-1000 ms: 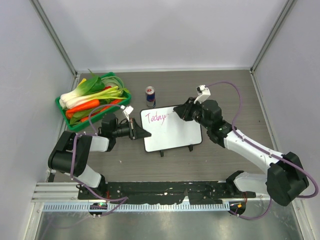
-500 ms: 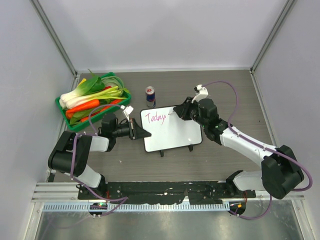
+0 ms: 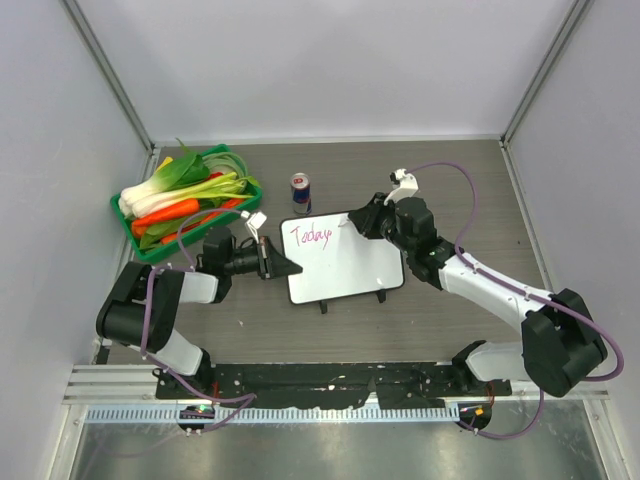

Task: Write a sentence on the whiteboard

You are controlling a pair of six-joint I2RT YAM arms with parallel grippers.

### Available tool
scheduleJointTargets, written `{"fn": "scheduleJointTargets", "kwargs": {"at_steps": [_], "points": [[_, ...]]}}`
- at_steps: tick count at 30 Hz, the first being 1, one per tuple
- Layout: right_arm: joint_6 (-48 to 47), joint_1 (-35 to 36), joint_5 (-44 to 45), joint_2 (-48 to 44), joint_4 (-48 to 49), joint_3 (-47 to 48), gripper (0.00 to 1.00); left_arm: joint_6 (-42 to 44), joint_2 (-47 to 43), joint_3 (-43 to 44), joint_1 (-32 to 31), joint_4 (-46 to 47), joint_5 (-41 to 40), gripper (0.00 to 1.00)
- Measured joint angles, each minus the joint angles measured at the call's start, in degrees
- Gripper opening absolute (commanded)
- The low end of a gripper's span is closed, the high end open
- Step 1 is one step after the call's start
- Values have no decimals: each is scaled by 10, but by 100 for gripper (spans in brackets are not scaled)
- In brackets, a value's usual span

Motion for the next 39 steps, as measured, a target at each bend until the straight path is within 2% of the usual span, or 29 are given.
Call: {"fn": "scheduleJointTargets", "kwargs": {"at_steps": [39], "points": [[-3,0,-31,-18,-2,-31,1,0,1,0,0,0,1,0]]}}
